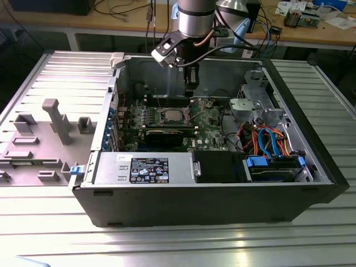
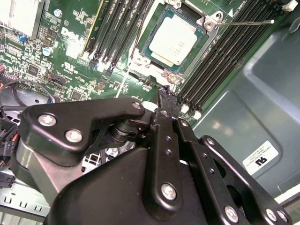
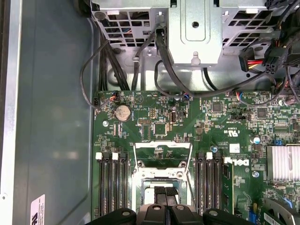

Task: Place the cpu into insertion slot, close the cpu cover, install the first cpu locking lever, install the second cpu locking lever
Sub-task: 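Close the cpu cover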

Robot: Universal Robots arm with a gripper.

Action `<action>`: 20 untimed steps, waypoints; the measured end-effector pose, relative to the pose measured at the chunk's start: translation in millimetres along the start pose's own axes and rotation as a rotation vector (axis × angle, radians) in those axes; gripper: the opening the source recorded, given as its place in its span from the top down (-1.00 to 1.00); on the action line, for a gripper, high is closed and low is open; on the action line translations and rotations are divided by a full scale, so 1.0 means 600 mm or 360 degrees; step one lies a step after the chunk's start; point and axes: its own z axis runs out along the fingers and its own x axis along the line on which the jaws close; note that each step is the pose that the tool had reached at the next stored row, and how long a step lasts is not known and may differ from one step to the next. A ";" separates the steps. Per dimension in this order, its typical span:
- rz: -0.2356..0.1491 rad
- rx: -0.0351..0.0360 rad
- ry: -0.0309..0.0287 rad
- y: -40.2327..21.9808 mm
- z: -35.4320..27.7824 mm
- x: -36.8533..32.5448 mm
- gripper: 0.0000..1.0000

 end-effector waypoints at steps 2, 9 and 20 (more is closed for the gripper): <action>0.0000 0.0000 0.00000 0.001 0.000 0.000 0.79; 0.0000 0.0000 0.00000 0.005 0.000 0.000 0.79; 0.0000 0.0000 -0.00001 0.011 0.000 0.000 0.79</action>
